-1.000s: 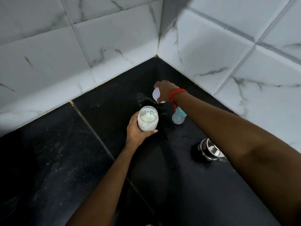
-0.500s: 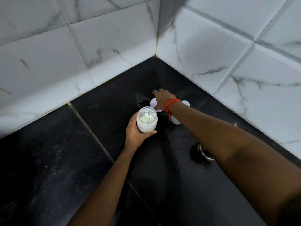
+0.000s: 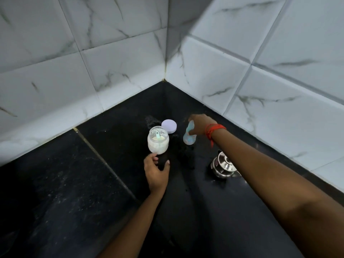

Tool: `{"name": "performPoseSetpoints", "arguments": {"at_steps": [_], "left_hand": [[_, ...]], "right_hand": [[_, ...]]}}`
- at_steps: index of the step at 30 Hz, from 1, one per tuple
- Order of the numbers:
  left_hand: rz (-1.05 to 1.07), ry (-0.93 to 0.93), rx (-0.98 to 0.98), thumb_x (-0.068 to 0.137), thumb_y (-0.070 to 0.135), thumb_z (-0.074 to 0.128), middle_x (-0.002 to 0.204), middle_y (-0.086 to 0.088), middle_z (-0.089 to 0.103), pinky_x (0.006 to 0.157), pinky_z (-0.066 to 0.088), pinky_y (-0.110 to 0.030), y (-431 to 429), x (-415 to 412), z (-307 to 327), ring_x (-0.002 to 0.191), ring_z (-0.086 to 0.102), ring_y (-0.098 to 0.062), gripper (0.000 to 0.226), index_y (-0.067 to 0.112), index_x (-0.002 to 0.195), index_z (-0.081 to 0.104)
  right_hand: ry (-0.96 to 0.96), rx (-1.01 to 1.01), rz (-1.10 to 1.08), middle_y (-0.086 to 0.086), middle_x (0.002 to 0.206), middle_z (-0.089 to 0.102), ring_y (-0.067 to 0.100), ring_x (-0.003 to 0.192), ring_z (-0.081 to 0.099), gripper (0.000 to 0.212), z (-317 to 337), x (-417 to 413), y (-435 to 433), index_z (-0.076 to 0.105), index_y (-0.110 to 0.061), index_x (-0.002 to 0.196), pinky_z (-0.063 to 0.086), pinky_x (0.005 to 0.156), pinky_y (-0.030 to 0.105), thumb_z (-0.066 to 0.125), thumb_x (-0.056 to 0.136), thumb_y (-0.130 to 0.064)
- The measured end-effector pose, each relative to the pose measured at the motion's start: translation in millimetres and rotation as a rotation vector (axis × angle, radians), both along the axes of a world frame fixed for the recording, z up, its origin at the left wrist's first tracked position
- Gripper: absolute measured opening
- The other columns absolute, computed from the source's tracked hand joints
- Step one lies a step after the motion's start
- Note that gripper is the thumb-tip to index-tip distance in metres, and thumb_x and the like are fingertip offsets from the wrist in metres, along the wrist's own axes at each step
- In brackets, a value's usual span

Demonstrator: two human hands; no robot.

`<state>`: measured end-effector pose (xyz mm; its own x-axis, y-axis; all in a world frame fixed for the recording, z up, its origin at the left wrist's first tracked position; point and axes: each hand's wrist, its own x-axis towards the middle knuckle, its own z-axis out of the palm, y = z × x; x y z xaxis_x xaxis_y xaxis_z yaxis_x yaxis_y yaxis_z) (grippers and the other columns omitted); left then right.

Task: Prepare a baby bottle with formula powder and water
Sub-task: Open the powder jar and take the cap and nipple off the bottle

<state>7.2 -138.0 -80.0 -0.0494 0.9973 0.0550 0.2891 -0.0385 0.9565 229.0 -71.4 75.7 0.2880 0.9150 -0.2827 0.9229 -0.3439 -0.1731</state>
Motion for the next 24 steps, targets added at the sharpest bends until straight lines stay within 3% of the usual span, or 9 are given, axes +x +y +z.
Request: {"name": "performPoseSetpoints", "arguments": {"at_steps": [2, 5, 8, 10, 13, 16, 20, 24], "left_hand": [[-0.104, 0.015, -0.001, 0.078, 0.012, 0.087, 0.109, 0.001, 0.058, 0.084, 0.058, -0.05, -9.5, 3.1, 1.7, 0.095, 0.06, -0.019, 0.052, 0.026, 0.118, 0.056], [-0.294, 0.041, -0.002, 0.079, 0.019, 0.089, 0.118, 0.005, 0.062, 0.09, 0.057, -0.043, -11.5, 6.2, 7.9, 0.105, 0.061, -0.011, 0.055, 0.023, 0.125, 0.059], [-0.426, 0.039, 0.002, 0.078, 0.024, 0.091, 0.139, 0.004, 0.06, 0.104, 0.054, -0.035, -2.2, 8.9, 20.6, 0.124, 0.059, -0.011, 0.073, 0.018, 0.142, 0.055], [-0.48, 0.059, 0.041, 0.076, 0.039, 0.09, 0.153, 0.003, 0.053, 0.113, 0.047, -0.033, 4.6, 12.1, 31.5, 0.139, 0.052, -0.013, 0.09, 0.017, 0.152, 0.047], [-0.516, 0.067, 0.068, 0.073, 0.05, 0.087, 0.157, 0.002, 0.05, 0.119, 0.041, -0.034, 15.2, 19.8, 41.8, 0.146, 0.046, -0.013, 0.101, 0.017, 0.156, 0.041], [-0.523, 0.061, 0.043, 0.071, 0.046, 0.092, 0.147, 0.003, 0.061, 0.116, 0.046, -0.036, 21.2, 27.4, 49.7, 0.137, 0.056, -0.013, 0.095, 0.02, 0.151, 0.048], [-0.52, 0.072, 0.029, 0.071, 0.037, 0.095, 0.101, 0.011, 0.077, 0.088, 0.062, -0.034, 21.2, 29.3, 56.7, 0.094, 0.074, -0.003, 0.052, 0.024, 0.114, 0.07], [-0.555, 0.034, -0.023, 0.07, 0.028, 0.097, 0.094, 0.011, 0.077, 0.08, 0.059, -0.021, 17.2, 27.1, 61.8, 0.087, 0.073, -0.002, 0.043, 0.024, 0.103, 0.071]], "right_hand": [[0.011, 0.048, -0.021, 0.011, 0.121, 0.064, 0.033, 0.104, 0.064, 0.048, -1.9, -4.0, -8.9, 0.06, -0.021, 0.121, 0.055, 0.084, 0.039, 0.075, 0.076, -0.029], [0.049, 0.061, -0.015, 0.01, 0.118, 0.066, 0.031, 0.104, 0.065, 0.046, 2.0, -7.9, -17.1, 0.063, -0.021, 0.119, 0.054, 0.083, 0.036, 0.076, 0.075, -0.027], [0.086, 0.068, 0.031, 0.005, 0.117, 0.067, 0.026, 0.106, 0.064, 0.048, 10.6, -10.9, -25.1, 0.065, -0.024, 0.117, 0.053, 0.084, 0.032, 0.078, 0.072, -0.032], [0.113, 0.077, 0.06, 0.002, 0.114, 0.068, 0.022, 0.103, 0.064, 0.049, 18.7, -14.4, -32.8, 0.065, -0.025, 0.116, 0.054, 0.085, 0.033, 0.078, 0.07, -0.037], [0.149, 0.076, 0.121, -0.001, 0.108, 0.068, 0.018, 0.098, 0.065, 0.046, 31.2, -22.2, -47.0, 0.066, -0.022, 0.114, 0.056, 0.085, 0.034, 0.08, 0.072, -0.037], [0.175, 0.089, 0.166, -0.002, 0.105, 0.069, 0.016, 0.097, 0.065, 0.042, 40.6, -29.5, -59.7, 0.068, -0.02, 0.112, 0.056, 0.085, 0.032, 0.08, 0.074, -0.033], [0.172, 0.119, 0.21, 0.001, 0.106, 0.07, 0.017, 0.097, 0.065, 0.04, 46.5, -38.4, -70.0, 0.07, -0.017, 0.112, 0.056, 0.086, 0.034, 0.079, 0.075, -0.03], [0.188, 0.11, 0.254, -0.001, 0.105, 0.072, 0.015, 0.096, 0.066, 0.041, 52.6, -33.2, -74.4, 0.072, -0.018, 0.113, 0.056, 0.086, 0.031, 0.08, 0.075, -0.032]]}}
